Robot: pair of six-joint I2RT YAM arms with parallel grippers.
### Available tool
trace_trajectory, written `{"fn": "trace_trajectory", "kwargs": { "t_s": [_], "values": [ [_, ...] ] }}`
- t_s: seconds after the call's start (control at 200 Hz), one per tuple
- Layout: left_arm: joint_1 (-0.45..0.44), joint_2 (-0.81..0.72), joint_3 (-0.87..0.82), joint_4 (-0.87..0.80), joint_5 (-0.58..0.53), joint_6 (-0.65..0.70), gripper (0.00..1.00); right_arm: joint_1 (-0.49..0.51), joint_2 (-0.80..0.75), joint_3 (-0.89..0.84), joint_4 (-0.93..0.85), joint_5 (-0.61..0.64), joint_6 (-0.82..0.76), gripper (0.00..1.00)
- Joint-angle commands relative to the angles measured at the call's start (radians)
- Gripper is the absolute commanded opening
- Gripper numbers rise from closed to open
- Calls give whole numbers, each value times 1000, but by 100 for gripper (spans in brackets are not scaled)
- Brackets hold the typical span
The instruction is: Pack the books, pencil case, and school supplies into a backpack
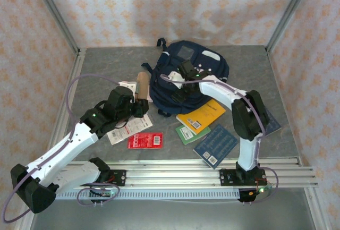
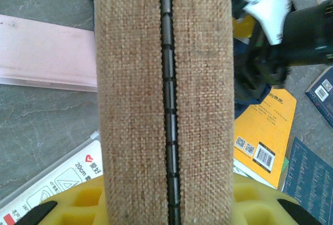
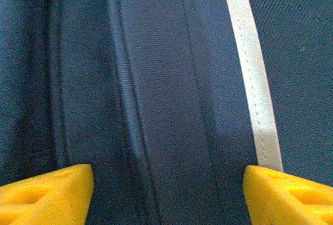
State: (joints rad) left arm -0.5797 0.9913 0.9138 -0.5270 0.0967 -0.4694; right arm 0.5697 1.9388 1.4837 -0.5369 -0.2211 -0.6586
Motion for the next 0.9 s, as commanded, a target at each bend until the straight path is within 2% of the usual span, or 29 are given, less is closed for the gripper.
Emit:
{"fn": "trace_trajectory", "kwargs": {
  "t_s": [0.0, 0.075, 0.14, 0.24, 0.315, 0.46, 0.555, 0.64, 0.786, 0.896],
  "values": [
    [12, 17, 2, 34, 12, 13, 18, -31, 51, 48, -1, 58, 14, 71],
    [15, 34, 5, 41, 21, 13, 17, -37, 88, 67, 1, 57, 23, 67],
    [16, 44, 10, 43, 23, 13, 16, -37, 120, 97, -23, 49, 26, 56],
    [18, 58, 25, 42, 26, 20, 14, -42, 149, 148, -65, 15, 49, 17],
    [21, 62, 33, 43, 31, 22, 14, -57, 129, 164, -69, -38, 87, 0],
    [22, 64, 45, 38, 37, 21, 14, -119, 16, 125, 38, -154, 242, 0],
    [22, 63, 59, 28, 31, 20, 14, -179, -53, 113, 123, -214, 441, 0],
    [23, 64, 73, 21, 29, 18, 14, -214, -97, 117, 161, -181, 590, 0],
    [24, 63, 104, 9, 41, 7, 14, -223, -177, 108, 171, -94, 615, 0],
    [23, 57, 118, 1, 46, 0, 15, -236, -242, 78, 228, -60, 716, 0]
  ]
}}
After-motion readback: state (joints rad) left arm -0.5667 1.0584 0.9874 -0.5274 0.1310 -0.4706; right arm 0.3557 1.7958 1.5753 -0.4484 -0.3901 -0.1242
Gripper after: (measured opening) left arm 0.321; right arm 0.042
